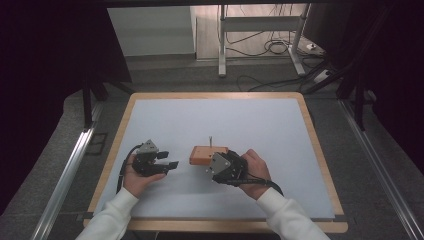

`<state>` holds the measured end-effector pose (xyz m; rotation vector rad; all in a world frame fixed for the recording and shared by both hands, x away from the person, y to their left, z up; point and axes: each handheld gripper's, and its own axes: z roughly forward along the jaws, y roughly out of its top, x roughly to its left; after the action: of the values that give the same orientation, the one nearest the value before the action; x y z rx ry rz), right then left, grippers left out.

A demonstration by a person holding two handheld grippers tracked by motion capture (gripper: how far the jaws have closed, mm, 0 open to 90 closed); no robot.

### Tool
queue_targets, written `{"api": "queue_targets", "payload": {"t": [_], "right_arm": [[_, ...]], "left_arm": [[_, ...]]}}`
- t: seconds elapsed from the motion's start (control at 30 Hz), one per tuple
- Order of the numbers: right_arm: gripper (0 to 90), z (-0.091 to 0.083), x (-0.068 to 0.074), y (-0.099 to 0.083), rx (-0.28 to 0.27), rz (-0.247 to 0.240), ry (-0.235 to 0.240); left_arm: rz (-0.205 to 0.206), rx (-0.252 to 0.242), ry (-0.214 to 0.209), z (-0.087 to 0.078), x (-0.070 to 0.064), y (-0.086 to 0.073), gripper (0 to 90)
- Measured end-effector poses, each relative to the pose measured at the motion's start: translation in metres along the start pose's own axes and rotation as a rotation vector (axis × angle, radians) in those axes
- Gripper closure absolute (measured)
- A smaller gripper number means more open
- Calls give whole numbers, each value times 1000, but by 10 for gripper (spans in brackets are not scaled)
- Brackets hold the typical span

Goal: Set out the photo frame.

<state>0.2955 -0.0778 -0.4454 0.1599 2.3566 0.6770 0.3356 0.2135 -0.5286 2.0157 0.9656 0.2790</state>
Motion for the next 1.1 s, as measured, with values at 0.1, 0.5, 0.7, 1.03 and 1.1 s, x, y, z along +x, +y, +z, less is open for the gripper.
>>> {"api": "queue_targets", "payload": {"t": [0.1,0.5,0.7,1.03,1.1], "right_arm": [[628,1,-1,2,1,-11,-2],[675,8,-12,18,13,-90,23],[693,6,-19,24,-16,-71,31],[693,-6,-21,26,-51,-28,58],[693,-8,-20,26,-54,-29,61]], "left_arm": [[3,5,-1,1,0,0,365],[1,16,0,3,0,-2,366],[-13,13,1,3,3,-3,366],[-12,17,2,3,2,-3,365],[-12,18,3,3,2,-3,365]]}}
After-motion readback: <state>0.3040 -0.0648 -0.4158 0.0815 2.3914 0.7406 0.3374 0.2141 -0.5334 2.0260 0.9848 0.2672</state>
